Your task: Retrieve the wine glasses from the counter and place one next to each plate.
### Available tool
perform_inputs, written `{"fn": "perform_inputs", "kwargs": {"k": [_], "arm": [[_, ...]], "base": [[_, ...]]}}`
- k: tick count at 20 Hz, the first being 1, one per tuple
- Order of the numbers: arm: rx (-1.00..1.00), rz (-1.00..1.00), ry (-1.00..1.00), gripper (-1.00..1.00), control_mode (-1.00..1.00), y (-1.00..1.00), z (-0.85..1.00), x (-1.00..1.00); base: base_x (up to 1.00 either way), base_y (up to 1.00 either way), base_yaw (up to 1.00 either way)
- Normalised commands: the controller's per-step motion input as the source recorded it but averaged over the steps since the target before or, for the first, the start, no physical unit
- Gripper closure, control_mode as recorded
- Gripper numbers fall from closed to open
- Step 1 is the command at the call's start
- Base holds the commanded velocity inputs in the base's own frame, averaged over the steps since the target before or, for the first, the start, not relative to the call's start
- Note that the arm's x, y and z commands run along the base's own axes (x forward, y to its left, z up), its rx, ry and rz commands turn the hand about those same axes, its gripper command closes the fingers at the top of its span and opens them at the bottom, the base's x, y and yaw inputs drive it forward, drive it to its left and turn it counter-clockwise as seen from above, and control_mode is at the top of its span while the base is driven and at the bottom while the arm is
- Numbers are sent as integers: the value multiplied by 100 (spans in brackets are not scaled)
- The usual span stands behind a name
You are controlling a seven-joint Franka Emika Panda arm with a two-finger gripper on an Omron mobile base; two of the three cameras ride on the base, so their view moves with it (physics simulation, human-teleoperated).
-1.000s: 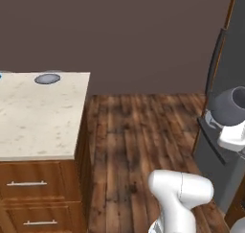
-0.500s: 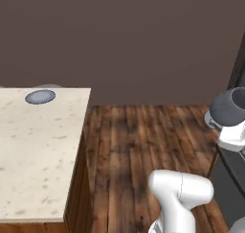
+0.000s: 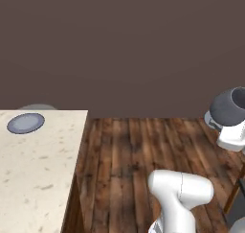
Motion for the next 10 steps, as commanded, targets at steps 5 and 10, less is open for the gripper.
{"fn": "perform_inputs", "kwargs": {"k": [5, 10], "arm": [[0, 0, 0, 100, 100, 0, 0, 0], [0, 0, 0, 100, 100, 0, 0, 0]], "base": [[100, 0, 4], [100, -28, 18]]}}
